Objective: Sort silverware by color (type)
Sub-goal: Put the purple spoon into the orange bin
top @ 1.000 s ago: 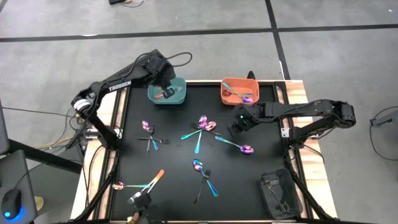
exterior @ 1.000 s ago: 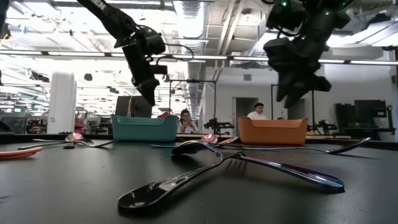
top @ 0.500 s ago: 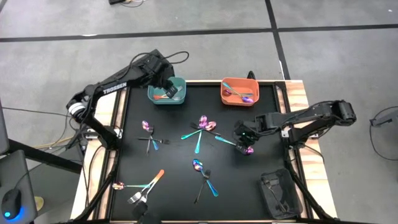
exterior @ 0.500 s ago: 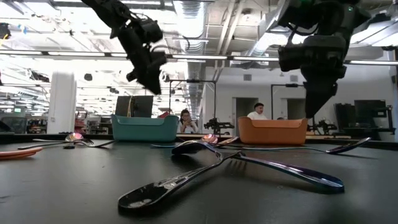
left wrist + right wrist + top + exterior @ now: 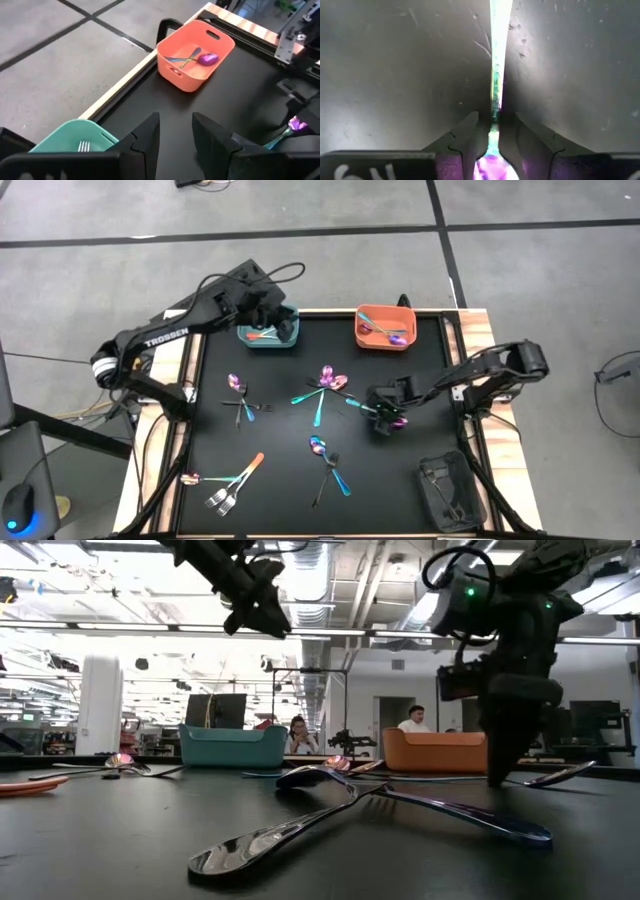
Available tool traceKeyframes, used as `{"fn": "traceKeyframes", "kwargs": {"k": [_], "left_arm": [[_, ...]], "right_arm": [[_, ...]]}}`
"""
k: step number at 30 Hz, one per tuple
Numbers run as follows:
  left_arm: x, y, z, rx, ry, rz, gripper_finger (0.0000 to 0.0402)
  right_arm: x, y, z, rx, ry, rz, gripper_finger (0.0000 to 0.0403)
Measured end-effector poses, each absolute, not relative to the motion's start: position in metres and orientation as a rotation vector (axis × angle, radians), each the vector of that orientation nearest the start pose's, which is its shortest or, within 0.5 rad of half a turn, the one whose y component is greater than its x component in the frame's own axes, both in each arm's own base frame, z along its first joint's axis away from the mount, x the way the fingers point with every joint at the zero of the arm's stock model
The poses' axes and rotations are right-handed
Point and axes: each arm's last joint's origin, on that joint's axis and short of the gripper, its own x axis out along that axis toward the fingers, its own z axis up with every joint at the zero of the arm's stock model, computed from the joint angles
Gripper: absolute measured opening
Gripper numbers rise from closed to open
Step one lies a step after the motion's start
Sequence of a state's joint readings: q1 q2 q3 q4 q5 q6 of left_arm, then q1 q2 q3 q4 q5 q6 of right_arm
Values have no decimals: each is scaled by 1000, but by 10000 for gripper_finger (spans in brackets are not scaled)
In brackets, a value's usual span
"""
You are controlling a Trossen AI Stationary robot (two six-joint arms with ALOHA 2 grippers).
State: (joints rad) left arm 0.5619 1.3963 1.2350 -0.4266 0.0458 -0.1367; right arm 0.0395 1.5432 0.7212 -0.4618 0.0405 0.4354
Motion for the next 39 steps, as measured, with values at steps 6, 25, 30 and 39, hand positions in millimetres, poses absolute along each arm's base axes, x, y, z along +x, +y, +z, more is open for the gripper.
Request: {"fn": "traceKeyframes", "kwargs": {"k": [6, 25, 30, 39], "left_arm": [[262, 152, 330, -279, 556, 540, 103], [272, 133, 330, -524, 523, 442, 103], [276, 124, 330, -543, 517, 476, 103], [285, 101, 329, -520, 518, 525, 103]], "right_arm": [[252, 11, 126, 304, 1300, -338, 125], [240, -57, 264, 106, 837, -533, 8], [224, -97, 277, -107, 860, -643, 9], [215, -166, 259, -275, 955, -602, 21]]}}
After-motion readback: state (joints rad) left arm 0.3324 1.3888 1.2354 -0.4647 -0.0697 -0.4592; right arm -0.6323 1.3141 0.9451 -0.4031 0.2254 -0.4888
